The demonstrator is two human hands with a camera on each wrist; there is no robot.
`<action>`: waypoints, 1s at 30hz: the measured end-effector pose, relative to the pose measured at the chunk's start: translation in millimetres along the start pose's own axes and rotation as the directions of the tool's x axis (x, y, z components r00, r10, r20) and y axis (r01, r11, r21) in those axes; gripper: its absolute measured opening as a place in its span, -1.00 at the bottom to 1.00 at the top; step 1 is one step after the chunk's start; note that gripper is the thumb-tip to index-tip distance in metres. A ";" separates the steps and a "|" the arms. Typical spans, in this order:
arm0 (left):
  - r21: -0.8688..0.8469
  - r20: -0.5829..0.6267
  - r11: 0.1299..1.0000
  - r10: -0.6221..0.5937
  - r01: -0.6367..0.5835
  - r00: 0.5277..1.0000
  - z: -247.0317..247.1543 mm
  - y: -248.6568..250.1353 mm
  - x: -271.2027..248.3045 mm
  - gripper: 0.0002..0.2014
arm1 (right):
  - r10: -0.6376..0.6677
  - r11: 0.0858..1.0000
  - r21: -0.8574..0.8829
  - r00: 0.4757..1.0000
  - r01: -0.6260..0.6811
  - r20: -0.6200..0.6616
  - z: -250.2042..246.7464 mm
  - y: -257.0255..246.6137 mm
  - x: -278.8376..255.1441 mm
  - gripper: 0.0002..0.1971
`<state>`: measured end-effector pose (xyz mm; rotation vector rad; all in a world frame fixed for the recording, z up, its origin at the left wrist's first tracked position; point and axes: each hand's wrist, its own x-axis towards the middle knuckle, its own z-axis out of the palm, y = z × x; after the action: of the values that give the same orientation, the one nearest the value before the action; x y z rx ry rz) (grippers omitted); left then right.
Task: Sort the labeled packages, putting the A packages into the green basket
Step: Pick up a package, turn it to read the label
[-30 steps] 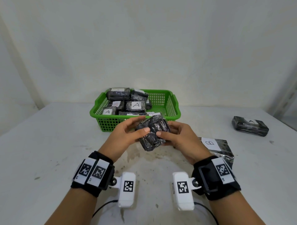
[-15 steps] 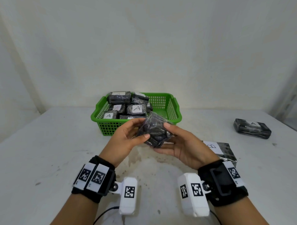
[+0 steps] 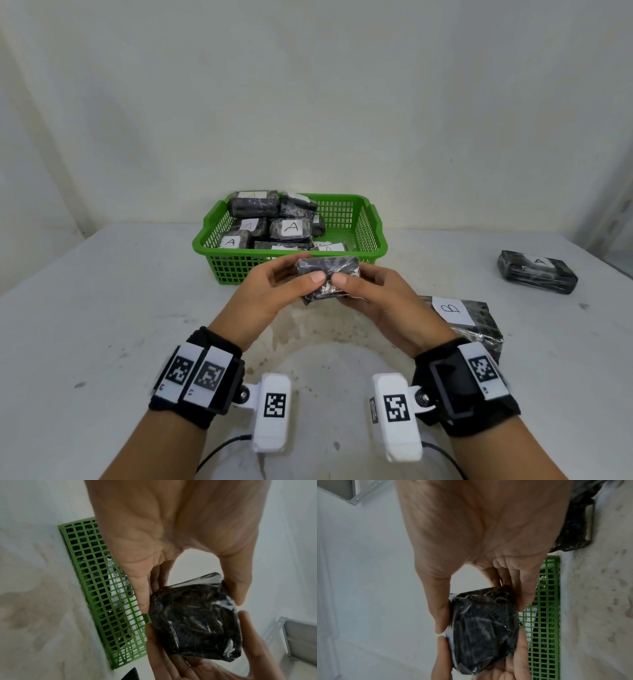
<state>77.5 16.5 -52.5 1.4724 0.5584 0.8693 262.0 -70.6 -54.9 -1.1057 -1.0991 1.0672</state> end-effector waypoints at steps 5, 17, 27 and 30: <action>0.035 0.003 0.999 -0.041 0.041 0.999 1.0 -2.7 0.1 -0.09 | -0.023 1.000 0.008 0.997 0.024 -0.072 -1.4 1.9 1.7 -0.28; 0.004 0.001 1.000 0.003 -0.003 1.000 -0.3 2.1 -2.1 0.07 | -0.045 0.999 0.000 0.999 0.045 -0.028 -6.5 -0.9 0.0 -0.19; 0.047 0.027 0.996 0.077 -0.078 0.997 -1.4 4.6 -3.6 -0.18 | -0.012 0.999 0.047 1.000 0.013 -0.007 -2.7 -4.6 -1.9 -0.26; 0.067 0.054 0.992 0.105 -0.109 0.993 -3.9 3.7 -4.3 -0.08 | 0.090 0.995 0.043 0.996 -0.091 0.026 -2.2 -9.6 -4.6 -0.49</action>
<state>71.3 15.1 -49.9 1.5959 0.4796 0.9009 264.4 -76.6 -46.2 -1.1186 -1.0475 1.1735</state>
